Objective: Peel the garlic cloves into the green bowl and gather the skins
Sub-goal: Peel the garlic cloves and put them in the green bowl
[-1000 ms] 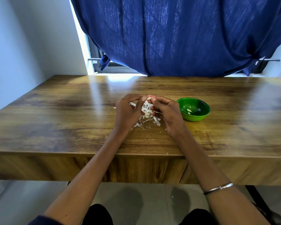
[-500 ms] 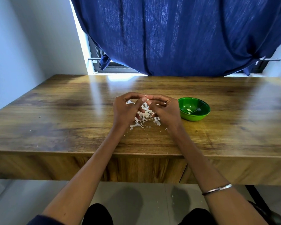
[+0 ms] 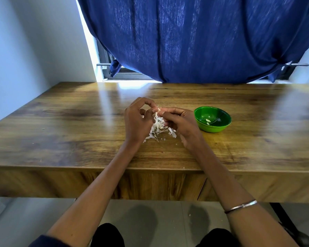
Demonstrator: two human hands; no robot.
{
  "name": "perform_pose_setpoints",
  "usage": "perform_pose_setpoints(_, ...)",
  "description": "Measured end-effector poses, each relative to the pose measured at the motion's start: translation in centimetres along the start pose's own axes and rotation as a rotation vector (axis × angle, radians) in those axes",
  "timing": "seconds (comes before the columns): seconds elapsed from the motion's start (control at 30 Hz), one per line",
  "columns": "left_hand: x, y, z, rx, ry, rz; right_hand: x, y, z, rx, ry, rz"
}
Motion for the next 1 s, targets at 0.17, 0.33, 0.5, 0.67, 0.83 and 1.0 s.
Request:
perform_pose_setpoints(0.17,-0.5,-0.1,0.2,0.000,-0.009,0.072,0.1,0.0,0.1,-0.006,0.063,-0.017)
perform_pose_setpoints(0.33,-0.4,-0.1,0.8,0.036,-0.026,0.057,0.3,-0.1,0.2,-0.013,0.062,-0.033)
perform_pose_setpoints(0.5,-0.5,-0.1,1.7,0.041,0.049,0.086,0.3,-0.4,0.4,-0.034,0.099,-0.047)
perform_pose_setpoints(0.67,-0.8,-0.2,1.5,-0.036,0.207,0.137,0.4,-0.4,0.4,-0.034,0.127,-0.068)
perform_pose_setpoints(0.83,-0.3,0.1,1.2,-0.064,0.289,0.083,0.5,-0.3,0.4,-0.018,0.143,-0.068)
perform_pose_setpoints(1.0,-0.3,0.0,1.2,-0.072,0.300,0.091,0.7,-0.2,0.7,0.038,0.094,-0.107)
Point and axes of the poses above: each hand's wrist, its own y-axis towards the middle knuckle, its own x-axis out of the back of the hand, z = x × y, the point moved 5 cm from there along y, towards the middle knuckle
